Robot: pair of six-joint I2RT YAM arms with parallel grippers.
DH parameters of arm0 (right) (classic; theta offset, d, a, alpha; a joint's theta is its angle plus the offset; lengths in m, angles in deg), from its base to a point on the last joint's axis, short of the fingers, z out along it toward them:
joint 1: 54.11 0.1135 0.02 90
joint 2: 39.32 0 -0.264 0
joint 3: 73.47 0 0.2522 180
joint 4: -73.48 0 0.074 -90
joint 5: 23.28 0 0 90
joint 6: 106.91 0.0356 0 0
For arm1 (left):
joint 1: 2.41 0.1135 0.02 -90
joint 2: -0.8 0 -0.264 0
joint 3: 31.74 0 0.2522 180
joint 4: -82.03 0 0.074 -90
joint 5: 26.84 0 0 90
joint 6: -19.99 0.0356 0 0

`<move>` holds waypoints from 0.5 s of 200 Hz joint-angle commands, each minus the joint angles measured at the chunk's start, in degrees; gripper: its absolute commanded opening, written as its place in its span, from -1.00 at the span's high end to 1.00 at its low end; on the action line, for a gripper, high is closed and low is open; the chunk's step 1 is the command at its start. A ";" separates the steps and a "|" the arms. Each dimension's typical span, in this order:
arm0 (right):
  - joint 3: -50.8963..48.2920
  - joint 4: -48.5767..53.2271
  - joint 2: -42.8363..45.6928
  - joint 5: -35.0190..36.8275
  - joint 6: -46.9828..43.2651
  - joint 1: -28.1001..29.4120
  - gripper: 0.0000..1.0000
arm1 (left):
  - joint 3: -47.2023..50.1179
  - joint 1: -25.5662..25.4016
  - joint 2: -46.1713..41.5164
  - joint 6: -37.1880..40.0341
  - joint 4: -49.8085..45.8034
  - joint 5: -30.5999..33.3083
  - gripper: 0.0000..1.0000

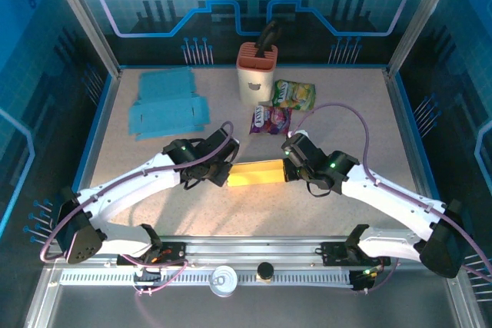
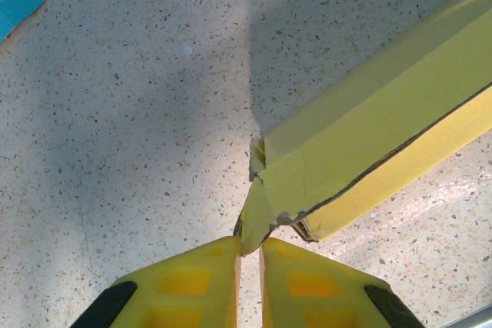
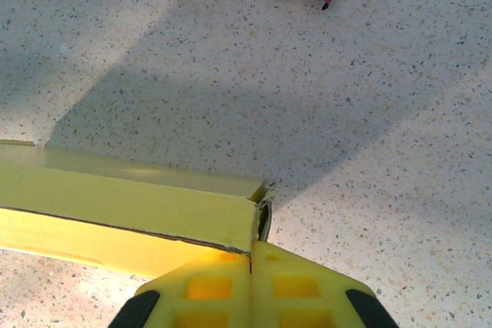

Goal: Fold the paper box

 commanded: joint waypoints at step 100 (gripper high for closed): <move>1.24 0.42 -1.01 -0.51 0.70 0.70 1.00 | -2.51 0.62 1.67 -6.58 0.70 -3.56 0.96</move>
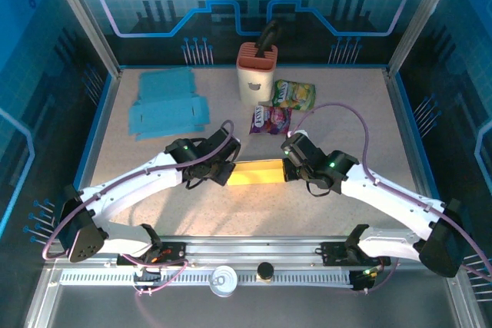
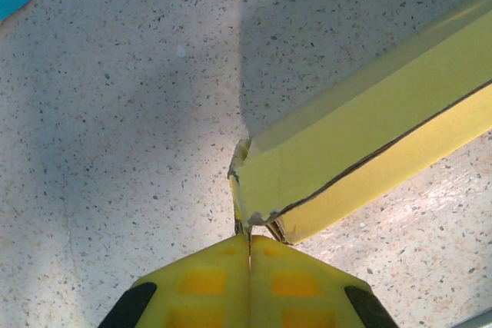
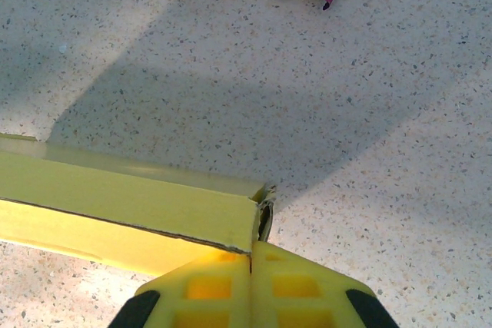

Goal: Fold the paper box

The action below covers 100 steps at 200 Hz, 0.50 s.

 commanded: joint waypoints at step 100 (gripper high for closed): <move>2.04 0.58 -1.86 -1.30 -0.54 0.74 1.00 | -6.40 2.25 3.45 -8.63 -3.59 -8.00 1.00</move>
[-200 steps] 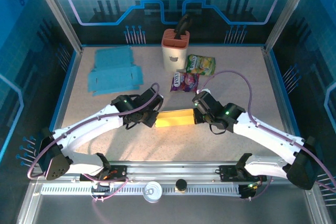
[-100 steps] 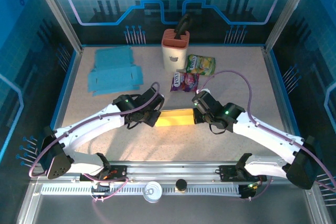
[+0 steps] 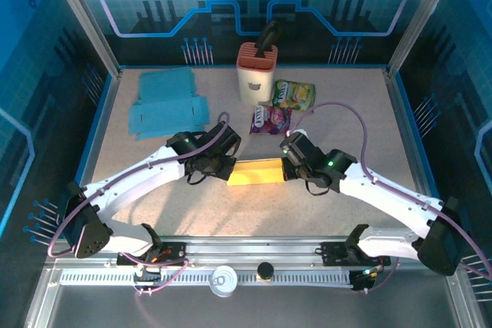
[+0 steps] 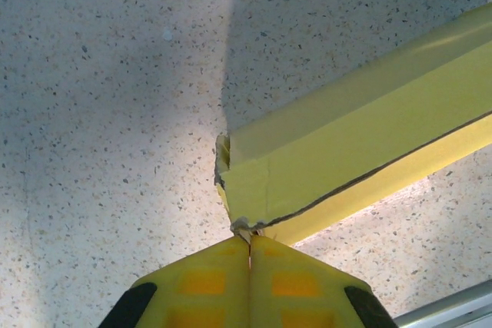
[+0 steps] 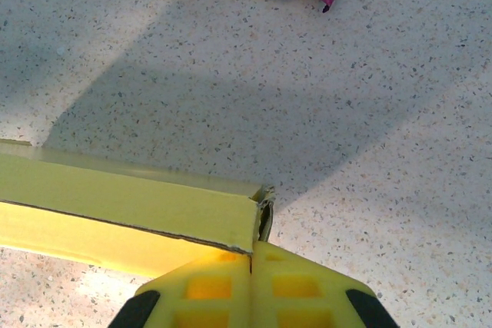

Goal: Fold the paper box

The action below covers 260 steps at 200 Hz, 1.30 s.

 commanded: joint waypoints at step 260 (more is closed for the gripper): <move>1.78 0.11 -2.23 -1.90 -1.25 0.74 1.00 | 1.33 2.84 1.66 -1.55 0.74 -6.34 1.00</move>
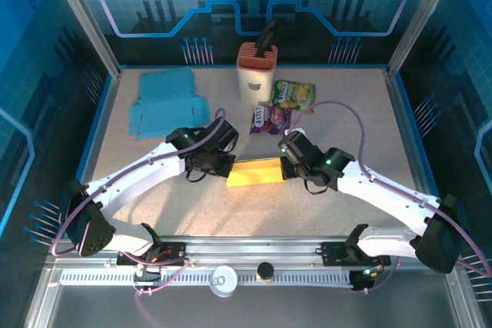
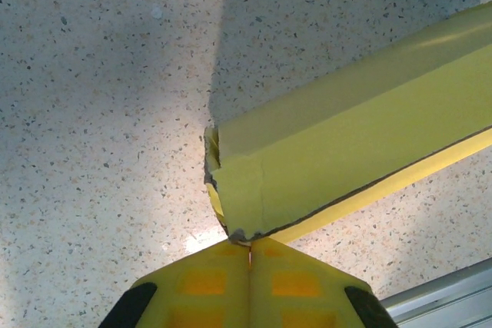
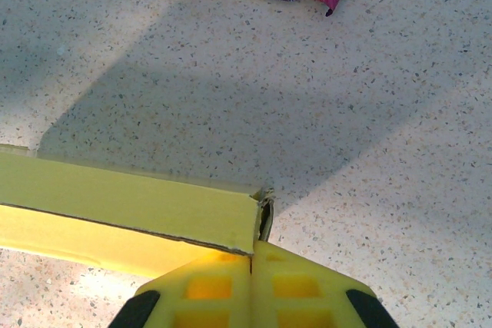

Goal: Fold the paper box

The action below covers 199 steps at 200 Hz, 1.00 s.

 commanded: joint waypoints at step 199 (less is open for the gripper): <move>0.90 0.45 -0.60 -1.57 -1.09 0.74 1.00 | 0.06 0.50 -4.38 -0.69 1.61 0.78 0.18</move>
